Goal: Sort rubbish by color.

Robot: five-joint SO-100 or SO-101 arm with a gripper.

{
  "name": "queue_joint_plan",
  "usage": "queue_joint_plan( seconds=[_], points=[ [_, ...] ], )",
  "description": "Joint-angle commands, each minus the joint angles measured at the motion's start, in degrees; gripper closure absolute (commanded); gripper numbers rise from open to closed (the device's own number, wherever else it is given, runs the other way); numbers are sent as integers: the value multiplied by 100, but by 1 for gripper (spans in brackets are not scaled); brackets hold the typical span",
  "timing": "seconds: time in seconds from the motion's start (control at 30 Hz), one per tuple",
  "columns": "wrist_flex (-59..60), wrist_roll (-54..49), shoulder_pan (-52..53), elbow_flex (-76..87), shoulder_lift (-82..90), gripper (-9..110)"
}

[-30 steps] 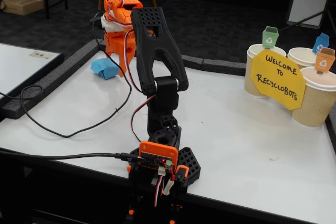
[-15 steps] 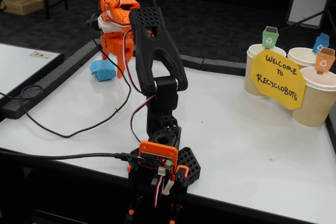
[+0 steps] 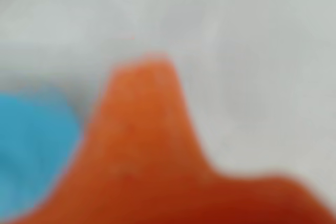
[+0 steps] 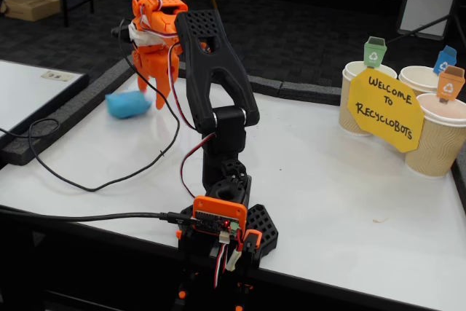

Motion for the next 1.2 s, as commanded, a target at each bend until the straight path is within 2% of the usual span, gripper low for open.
queue_joint_plan(
  seconds=[0.0, 0.23, 0.57, 0.93, 1.17],
  points=[
    [-97, -105, -88, -536, 343, 98],
    [-26, -105, -88, -536, 343, 98],
    [387, -105, -105, -536, 387, 78],
    [782, -105, -545, -439, 694, 78],
    [782, -105, -896, 211, 1266, 78]
  ],
)
